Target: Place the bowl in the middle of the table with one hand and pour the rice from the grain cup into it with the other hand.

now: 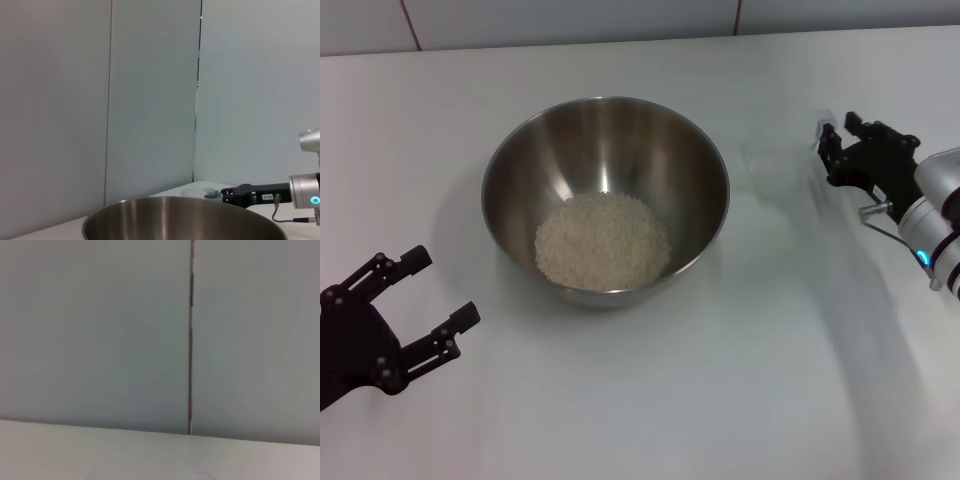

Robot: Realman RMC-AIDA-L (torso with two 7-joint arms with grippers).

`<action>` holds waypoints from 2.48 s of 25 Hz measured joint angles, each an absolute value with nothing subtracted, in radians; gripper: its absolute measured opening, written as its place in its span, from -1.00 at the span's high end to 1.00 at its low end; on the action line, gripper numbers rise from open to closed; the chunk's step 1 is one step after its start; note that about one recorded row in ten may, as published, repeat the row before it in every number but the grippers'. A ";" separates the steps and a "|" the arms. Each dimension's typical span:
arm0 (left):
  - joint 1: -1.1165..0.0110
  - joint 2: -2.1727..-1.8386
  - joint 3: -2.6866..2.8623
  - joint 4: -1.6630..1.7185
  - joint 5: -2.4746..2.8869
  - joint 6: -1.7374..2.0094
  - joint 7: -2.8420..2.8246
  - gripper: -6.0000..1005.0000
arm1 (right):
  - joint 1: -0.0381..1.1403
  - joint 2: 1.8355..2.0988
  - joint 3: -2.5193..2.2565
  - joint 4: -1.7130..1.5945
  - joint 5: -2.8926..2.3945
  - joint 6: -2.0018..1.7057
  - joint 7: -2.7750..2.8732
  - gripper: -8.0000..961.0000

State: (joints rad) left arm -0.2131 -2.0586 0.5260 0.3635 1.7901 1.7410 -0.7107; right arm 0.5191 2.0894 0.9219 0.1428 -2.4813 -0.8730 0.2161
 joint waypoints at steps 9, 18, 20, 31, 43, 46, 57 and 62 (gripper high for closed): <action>-0.213 -2.060 0.521 0.364 1.790 1.750 -0.710 -0.66 | 0.503 2.086 0.913 0.151 -2.460 -0.883 0.216 0.06; -0.208 -2.060 0.518 0.364 1.790 1.752 -0.713 -0.66 | 0.499 2.086 0.908 0.152 -2.468 -0.883 0.216 -0.22; -0.208 -2.060 0.518 0.364 1.789 1.752 -0.713 -0.66 | 0.494 2.086 0.908 0.155 -2.468 -0.887 0.216 -0.24; -0.205 -2.060 0.518 0.364 1.789 1.752 -0.711 -0.66 | 0.399 2.086 0.856 0.163 -2.471 -1.042 0.216 -0.32; -0.202 -2.057 0.524 0.364 1.790 1.750 -0.710 -0.66 | 0.315 2.081 0.820 0.174 -2.471 -1.271 0.234 -0.41; -0.203 -2.057 0.525 0.364 1.790 1.750 -0.710 -0.66 | 0.315 2.081 0.820 0.172 -2.470 -1.288 0.244 -0.43; -0.203 -2.054 0.533 0.369 1.790 1.751 -0.710 -0.66 | 0.318 2.073 0.802 0.141 -2.492 -1.364 0.303 -0.62; -0.209 -2.048 0.557 0.372 1.790 1.753 -0.714 -0.66 | 0.386 2.037 0.684 -0.013 -2.609 -1.563 0.508 -0.62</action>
State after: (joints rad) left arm -0.2087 -2.0477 0.5566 0.3721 1.7902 1.7527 -0.7138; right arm 0.3857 2.0368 0.6838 -0.0131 -2.6088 -1.5629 0.5078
